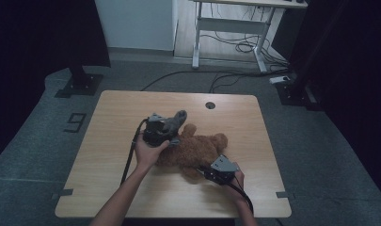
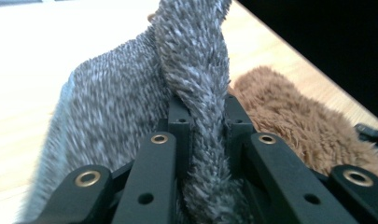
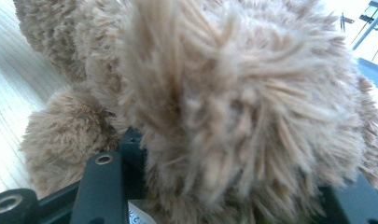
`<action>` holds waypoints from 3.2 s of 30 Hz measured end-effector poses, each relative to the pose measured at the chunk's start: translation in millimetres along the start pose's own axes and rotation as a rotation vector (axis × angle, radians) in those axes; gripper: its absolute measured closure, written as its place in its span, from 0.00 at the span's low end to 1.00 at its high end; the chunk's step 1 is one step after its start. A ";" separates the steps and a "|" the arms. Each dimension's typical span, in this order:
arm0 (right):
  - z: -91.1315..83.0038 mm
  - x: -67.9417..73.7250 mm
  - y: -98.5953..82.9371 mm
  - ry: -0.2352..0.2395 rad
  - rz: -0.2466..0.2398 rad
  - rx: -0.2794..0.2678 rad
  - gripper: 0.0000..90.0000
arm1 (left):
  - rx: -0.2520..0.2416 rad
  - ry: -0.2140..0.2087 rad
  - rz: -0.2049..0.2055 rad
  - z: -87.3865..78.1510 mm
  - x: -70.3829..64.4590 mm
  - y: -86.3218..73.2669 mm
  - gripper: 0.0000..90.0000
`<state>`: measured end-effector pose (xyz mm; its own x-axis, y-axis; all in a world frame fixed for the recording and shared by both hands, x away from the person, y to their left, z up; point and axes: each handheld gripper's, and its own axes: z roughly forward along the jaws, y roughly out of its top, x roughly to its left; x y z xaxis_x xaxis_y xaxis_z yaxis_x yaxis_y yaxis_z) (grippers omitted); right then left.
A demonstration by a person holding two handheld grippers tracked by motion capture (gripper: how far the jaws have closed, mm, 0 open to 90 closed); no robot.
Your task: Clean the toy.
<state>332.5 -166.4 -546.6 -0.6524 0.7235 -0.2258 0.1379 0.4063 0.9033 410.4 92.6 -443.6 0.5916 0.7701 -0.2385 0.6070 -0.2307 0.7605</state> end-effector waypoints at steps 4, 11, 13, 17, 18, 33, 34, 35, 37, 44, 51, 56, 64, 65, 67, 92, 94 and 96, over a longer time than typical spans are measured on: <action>-0.1 0.5 -0.1 0.000 0.003 0.001 0.47 | -0.001 -0.015 0.002 8.7 -1.4 -14.9 0.87; -3.4 5.5 -0.5 -0.026 0.023 0.007 0.26 | -0.030 -0.014 0.033 1.0 -7.0 -35.7 0.88; -7.0 5.2 -0.7 -0.009 0.069 0.015 0.22 | -0.044 -0.016 0.040 -0.3 -9.4 -41.8 0.88; -19.7 0.0 -0.9 0.049 0.140 -0.009 0.18 | -0.075 -0.038 0.030 -5.0 -10.9 -52.7 0.88; -22.5 -1.3 -0.3 0.060 0.155 -0.014 0.17 | -0.085 -0.045 0.026 -6.4 -11.2 -55.5 0.88; -26.8 -20.1 29.0 0.178 0.343 -0.001 0.06 | -0.159 -0.083 0.037 -27.4 -24.9 -92.2 0.89; -21.0 -18.4 29.3 0.191 0.340 0.039 0.05 | -0.158 -0.086 0.036 -28.0 -25.1 -93.5 0.89; -16.3 -15.5 29.1 0.196 0.330 0.075 0.04 | -0.159 -0.090 0.035 -28.5 -25.0 -94.7 0.89; -9.0 -8.9 26.2 0.200 0.309 0.118 0.07 | -0.158 -0.098 0.031 -29.2 -24.7 -97.1 0.89; -9.5 -5.9 19.2 0.183 0.222 0.083 0.39 | -0.164 -0.101 0.031 -29.2 -27.9 -101.2 0.89; -11.3 3.7 22.4 0.099 0.044 0.045 0.48 | -0.158 -0.111 0.017 -40.9 -34.3 -87.5 0.88; -14.7 5.6 17.0 0.091 0.037 0.016 0.49 | -0.175 -0.087 0.139 -44.3 -66.3 -51.3 0.88; -17.3 9.9 15.6 0.073 0.013 0.001 0.49 | -0.088 -0.097 0.226 7.4 -116.5 -5.5 0.88; -17.9 11.9 15.2 0.068 0.012 0.001 0.49 | -0.046 -0.104 0.220 20.2 -120.2 -5.1 0.88; -19.5 15.0 14.9 0.054 -0.005 0.002 0.49 | -0.001 -0.096 0.219 33.1 -120.5 -9.4 0.87; -19.3 11.7 6.9 0.071 0.055 -0.018 0.51 | -0.140 0.051 0.111 -53.7 -27.6 -62.4 0.88; -19.3 12.0 7.0 0.069 0.049 -0.019 0.51 | -0.144 0.039 0.070 -58.5 -15.8 -66.1 0.88; -19.2 12.2 7.1 0.069 0.048 -0.020 0.51 | -0.150 0.041 0.044 -64.0 -6.9 -69.2 0.88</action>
<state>311.2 -165.4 -536.0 -0.6953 0.7012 -0.1575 0.1553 0.3606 0.9197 330.4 141.3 -455.9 0.5917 0.7858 -0.1800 0.4927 -0.1758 0.8523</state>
